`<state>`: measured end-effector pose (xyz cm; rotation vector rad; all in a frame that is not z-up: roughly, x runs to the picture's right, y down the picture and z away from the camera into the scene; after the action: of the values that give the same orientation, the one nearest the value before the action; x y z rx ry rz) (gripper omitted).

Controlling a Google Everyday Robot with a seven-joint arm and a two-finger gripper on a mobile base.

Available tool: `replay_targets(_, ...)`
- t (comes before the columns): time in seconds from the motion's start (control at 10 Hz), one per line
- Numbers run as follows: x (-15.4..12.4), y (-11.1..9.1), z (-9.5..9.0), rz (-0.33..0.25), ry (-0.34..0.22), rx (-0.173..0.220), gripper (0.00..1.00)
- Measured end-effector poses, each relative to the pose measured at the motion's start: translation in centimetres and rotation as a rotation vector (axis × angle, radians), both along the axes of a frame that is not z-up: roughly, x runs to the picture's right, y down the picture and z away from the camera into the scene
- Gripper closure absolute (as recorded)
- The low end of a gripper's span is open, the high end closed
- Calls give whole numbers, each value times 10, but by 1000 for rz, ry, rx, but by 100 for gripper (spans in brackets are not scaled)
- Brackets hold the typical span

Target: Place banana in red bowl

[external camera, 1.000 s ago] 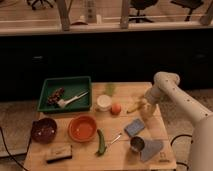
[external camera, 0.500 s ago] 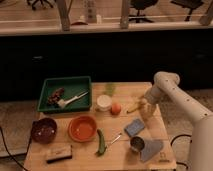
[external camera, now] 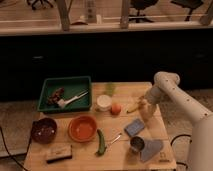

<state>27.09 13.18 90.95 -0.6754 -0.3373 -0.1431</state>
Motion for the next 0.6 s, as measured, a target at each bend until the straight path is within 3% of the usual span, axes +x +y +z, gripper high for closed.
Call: replay_targets(0.6,-1,2,0,-25,-10,-9,20)
